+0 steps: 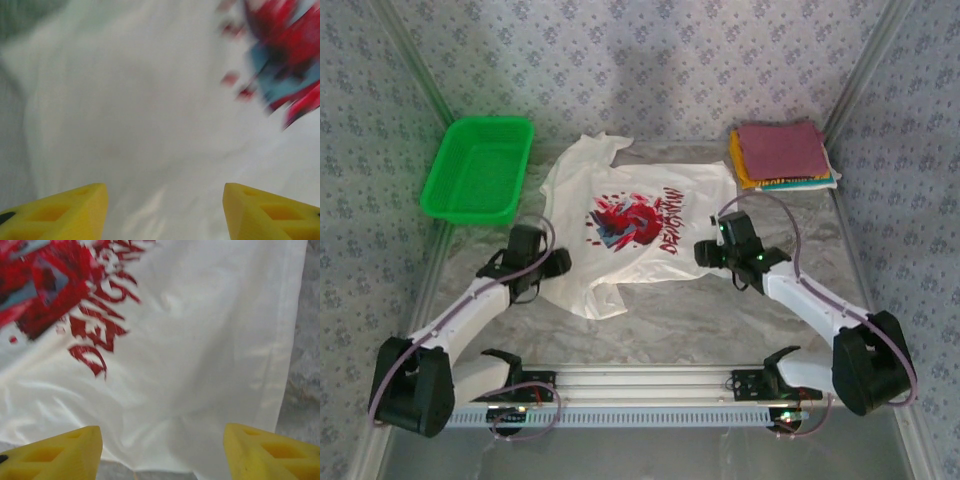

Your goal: Fold and stack the t-shirts

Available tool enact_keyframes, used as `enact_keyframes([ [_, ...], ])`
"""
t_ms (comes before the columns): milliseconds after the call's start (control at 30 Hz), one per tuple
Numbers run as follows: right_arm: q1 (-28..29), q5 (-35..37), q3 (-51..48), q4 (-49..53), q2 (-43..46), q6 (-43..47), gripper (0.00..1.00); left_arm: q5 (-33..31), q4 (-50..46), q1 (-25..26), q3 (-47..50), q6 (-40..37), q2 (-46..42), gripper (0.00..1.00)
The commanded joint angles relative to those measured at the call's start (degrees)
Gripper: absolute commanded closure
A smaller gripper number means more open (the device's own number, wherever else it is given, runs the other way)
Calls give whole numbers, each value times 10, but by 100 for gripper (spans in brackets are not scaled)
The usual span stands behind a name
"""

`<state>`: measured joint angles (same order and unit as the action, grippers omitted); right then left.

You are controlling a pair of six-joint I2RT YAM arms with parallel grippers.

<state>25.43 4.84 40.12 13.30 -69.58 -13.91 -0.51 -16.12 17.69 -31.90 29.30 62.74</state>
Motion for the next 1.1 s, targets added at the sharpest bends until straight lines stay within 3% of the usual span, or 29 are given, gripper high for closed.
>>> enact_keyframes([
  [0, -2, 39, -19, -36, 12, -15, 32, 14, 8, 8, 26, 50, -29, 37],
  [300, -3, 54, -46, -102, -36, -32, 32, 25, 111, 46, 47, 62, 99, 34],
  [467, -4, 55, -42, -116, -53, -33, 32, 36, 142, 48, 28, 52, 161, 42],
  [533, -5, 56, -40, -115, -57, -36, 32, 41, 142, 51, 20, 51, 175, 51],
  [600, -4, 56, -41, -116, -56, -38, 32, 35, 127, 61, 15, 55, 177, 56],
  [767, -8, 58, -45, -122, -57, -39, 31, -3, 74, 79, -5, 53, 151, 83],
  [933, -12, 56, -38, -125, -63, -37, 31, -35, -24, 81, -87, 31, 129, 90],
  [1067, -14, 58, -36, -128, -63, -38, 30, -56, -105, 82, -204, -18, 179, 93],
])
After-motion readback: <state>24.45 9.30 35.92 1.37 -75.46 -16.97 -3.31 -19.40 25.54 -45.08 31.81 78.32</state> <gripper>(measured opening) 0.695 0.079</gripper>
